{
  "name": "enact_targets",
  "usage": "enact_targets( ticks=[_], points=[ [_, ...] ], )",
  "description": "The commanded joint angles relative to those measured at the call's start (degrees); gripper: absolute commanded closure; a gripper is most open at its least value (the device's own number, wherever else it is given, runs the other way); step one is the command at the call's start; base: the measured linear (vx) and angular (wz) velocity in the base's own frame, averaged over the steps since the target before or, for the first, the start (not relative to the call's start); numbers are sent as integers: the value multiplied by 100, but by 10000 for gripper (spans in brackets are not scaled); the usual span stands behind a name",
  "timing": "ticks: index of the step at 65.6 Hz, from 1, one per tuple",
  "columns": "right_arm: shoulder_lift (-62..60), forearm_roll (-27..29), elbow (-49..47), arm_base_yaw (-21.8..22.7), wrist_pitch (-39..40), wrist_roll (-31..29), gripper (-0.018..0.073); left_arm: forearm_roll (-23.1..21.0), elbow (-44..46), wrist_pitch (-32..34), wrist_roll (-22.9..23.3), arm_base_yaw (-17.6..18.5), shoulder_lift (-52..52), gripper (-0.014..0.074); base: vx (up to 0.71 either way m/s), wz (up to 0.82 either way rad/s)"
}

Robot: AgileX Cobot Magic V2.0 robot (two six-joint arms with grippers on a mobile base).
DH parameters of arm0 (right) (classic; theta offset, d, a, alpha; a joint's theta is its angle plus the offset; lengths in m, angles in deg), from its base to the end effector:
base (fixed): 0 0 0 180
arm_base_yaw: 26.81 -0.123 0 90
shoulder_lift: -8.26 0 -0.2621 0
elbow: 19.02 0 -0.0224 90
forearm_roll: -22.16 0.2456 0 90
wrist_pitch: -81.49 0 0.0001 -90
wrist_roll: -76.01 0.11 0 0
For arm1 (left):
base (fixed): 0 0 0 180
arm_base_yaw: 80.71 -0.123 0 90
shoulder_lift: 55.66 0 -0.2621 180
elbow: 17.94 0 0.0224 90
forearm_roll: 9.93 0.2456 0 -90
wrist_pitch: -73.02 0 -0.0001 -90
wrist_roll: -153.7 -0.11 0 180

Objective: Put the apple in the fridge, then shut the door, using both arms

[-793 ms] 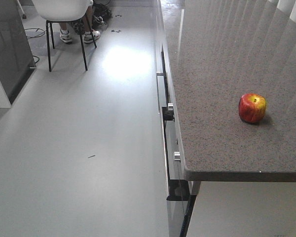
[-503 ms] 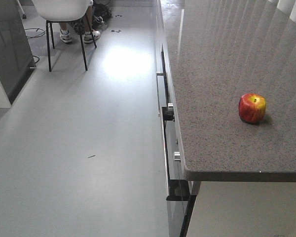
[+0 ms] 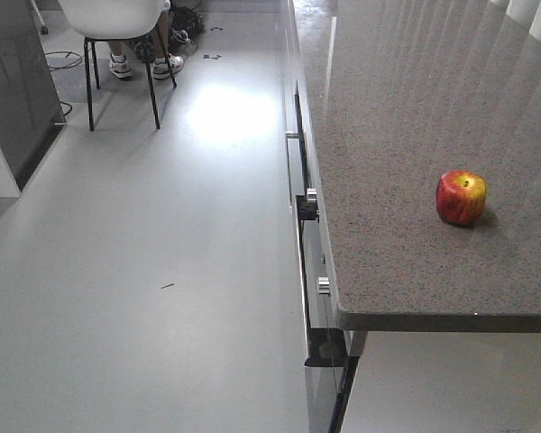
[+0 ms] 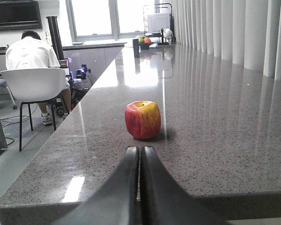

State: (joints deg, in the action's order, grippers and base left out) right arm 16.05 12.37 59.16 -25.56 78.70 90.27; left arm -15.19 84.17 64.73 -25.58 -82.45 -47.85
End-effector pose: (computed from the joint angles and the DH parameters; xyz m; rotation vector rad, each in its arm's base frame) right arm 0.0937 -0.0030 0.2005 0.0840 1.5463 0.0382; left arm 0.0933 0.0014 0.1917 -0.0995 1.6372 -0.0667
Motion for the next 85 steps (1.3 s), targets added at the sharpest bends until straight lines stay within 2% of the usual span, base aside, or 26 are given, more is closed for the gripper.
enact_targets(
  ticks=[1,20,37,42,50,58,67,74,80,85],
  points=[
    [-69,-46,-17,-1,443,-24,562,-6,97,459,57,6,-86,603,0,0],
    [-69,-46,-17,-1,593,-11,562,-6,97,459,57,6,-86,603,0,0],
    [-69,596,-51,-1,1498,841,562,-6,97,459,57,6,-86,603,0,0],
    [-54,571,-256,-10,1282,1161,562,-6,97,459,57,6,-86,603,0,0],
    [138,523,-1097,-10,279,1261,562,-6,97,459,57,6,-86,603,0,0],
    [720,442,-2273,-10,-1071,678,553,-6,97,459,57,6,-86,603,0,0],
    [1611,653,-3584,-10,-2115,-469,493,-6,97,459,57,6,-86,603,0,0],
    [2225,1072,-4352,-10,-2581,-1541,349,-6,97,459,57,6,-86,603,0,0],
    [2656,1404,-4713,-10,-2725,-2016,179,-6,97,459,57,6,-86,603,0,0],
    [2896,1466,-4807,-10,-2615,-2237,12,-6,97,459,57,6,-86,603,0,0]
  ],
)
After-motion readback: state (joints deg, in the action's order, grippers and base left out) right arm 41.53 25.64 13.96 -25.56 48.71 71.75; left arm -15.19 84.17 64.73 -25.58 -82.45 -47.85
